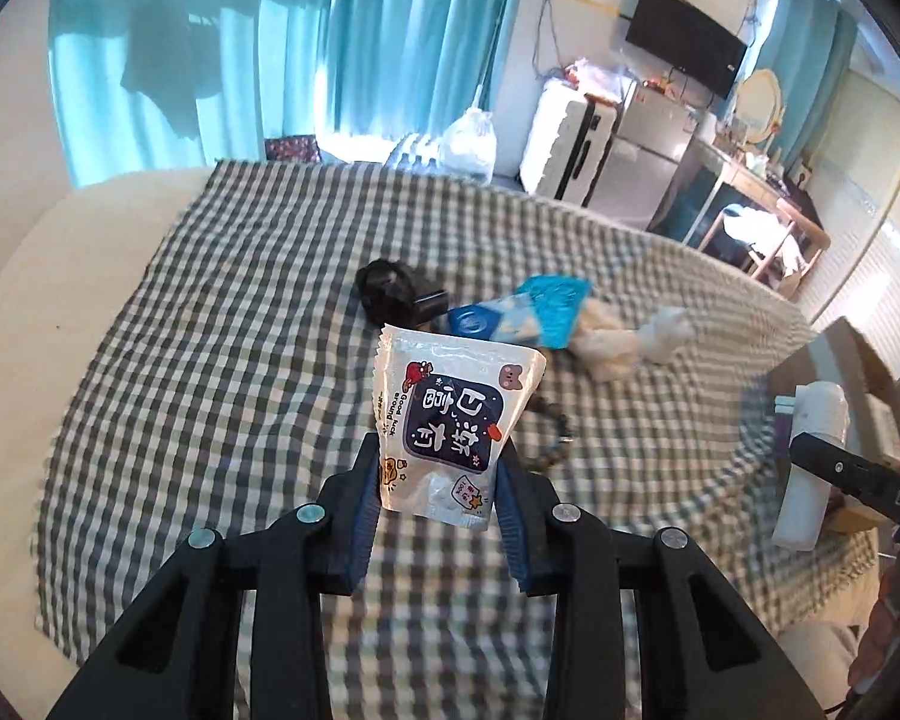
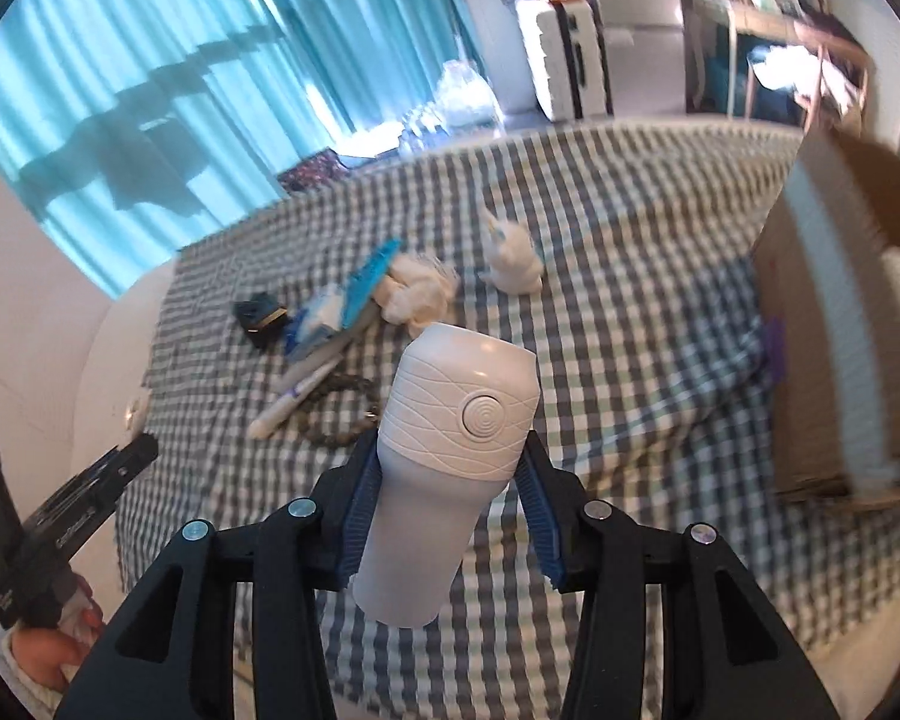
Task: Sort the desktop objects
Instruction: 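Carry the snack packet and white cup into the cardboard box and release both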
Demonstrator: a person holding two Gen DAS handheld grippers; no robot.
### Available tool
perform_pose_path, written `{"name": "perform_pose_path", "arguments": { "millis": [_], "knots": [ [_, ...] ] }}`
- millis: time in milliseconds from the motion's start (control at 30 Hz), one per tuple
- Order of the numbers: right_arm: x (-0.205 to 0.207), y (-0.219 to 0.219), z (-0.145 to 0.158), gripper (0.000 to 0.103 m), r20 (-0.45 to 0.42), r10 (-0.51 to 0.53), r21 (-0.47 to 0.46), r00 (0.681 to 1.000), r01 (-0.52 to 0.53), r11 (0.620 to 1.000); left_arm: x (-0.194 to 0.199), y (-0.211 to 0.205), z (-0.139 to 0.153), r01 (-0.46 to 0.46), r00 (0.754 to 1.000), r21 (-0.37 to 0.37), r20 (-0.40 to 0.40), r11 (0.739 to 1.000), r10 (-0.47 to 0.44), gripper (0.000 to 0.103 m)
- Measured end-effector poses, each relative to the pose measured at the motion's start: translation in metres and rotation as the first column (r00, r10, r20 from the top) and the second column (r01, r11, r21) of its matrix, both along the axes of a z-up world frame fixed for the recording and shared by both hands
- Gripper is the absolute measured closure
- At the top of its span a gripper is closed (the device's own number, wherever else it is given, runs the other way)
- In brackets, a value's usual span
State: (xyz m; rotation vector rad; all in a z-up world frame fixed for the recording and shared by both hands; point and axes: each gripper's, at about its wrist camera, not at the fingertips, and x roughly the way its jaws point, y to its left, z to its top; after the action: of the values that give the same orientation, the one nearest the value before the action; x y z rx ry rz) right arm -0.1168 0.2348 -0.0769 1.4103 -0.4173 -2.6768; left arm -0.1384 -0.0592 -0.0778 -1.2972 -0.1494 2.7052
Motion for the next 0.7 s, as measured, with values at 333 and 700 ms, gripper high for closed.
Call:
{"name": "perform_pose_path", "arguments": {
  "millis": [333,700],
  "knots": [
    [0.07,-0.007,0.078,0.059,-0.147,0.118,0.058,0.982,-0.11,0.992,0.054,0.051,0.072,0.061,0.99,-0.033,-0.129,0.998,-0.065,0.068],
    [0.12,0.062,0.123,0.059,-0.249,0.01,0.017,0.968,-0.006,1.0,0.076,0.156,0.121,0.262,0.944,-0.028,-0.198,0.965,-0.262,0.068]
  ]
}}
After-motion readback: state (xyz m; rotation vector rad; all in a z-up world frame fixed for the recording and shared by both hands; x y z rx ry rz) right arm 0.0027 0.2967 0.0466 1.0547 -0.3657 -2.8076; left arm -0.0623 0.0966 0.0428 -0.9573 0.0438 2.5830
